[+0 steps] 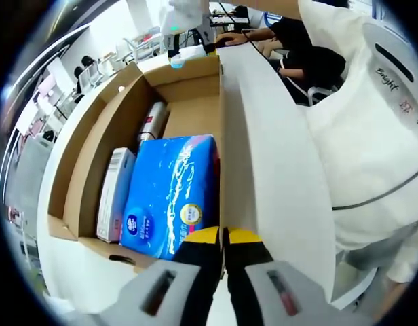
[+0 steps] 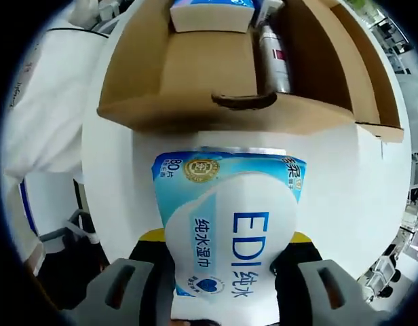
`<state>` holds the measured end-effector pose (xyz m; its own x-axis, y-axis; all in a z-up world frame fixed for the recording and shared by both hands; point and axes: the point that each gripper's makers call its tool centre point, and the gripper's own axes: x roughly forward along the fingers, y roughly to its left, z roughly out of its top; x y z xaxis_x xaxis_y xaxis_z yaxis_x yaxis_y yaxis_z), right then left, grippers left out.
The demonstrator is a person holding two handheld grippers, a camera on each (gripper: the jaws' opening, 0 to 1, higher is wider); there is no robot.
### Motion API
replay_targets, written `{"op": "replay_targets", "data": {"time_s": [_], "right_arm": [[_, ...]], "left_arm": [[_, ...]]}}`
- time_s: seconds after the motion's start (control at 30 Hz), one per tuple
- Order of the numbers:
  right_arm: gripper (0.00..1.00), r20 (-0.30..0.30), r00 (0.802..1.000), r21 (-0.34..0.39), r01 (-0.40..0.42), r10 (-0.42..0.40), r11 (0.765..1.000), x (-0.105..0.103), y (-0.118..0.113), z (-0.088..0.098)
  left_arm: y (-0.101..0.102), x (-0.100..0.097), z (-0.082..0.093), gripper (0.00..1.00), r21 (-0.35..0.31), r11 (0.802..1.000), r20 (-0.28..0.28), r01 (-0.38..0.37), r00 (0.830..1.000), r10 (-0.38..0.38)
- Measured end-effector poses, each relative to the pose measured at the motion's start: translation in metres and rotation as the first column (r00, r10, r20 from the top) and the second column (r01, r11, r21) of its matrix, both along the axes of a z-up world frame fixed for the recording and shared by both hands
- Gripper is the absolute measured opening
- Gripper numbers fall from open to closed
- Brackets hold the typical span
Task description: Operate the shoe box by opening the lid, removing the specified soft item, and placing it in the target area until the item is outside and the box remains undamaged.
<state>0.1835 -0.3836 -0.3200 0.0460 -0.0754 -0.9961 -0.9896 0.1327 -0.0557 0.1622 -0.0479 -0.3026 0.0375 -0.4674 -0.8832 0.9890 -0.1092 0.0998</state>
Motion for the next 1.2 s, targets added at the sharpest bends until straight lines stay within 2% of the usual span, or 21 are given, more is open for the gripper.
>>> {"op": "replay_targets", "data": {"time_s": [0.2, 0.9, 1.07, 1.2], "right_arm": [[0.58, -0.013, 1.0, -0.019, -0.007, 0.007, 1.0, -0.004, 0.001, -0.007], [0.61, -0.018, 1.0, 0.007, -0.002, 0.002, 1.0, 0.001, 0.003, -0.011], [0.59, 0.003, 1.0, 0.011, -0.025, 0.025, 1.0, 0.006, 0.001, -0.003], [0.57, 0.011, 1.0, 0.018, -0.013, 0.013, 1.0, 0.004, 0.0, 0.006]], "left_arm": [[0.0, 0.0, 0.0, 0.01, -0.002, 1.0, 0.003, -0.001, 1.0, 0.001], [0.001, -0.001, 0.001, 0.01, -0.004, 1.0, 0.005, 0.0, 1.0, 0.0], [0.001, -0.001, 0.001, 0.01, -0.003, 1.0, 0.006, 0.0, 1.0, 0.0], [0.001, -0.001, 0.001, 0.01, -0.003, 1.0, 0.005, 0.0, 1.0, 0.0]]}}
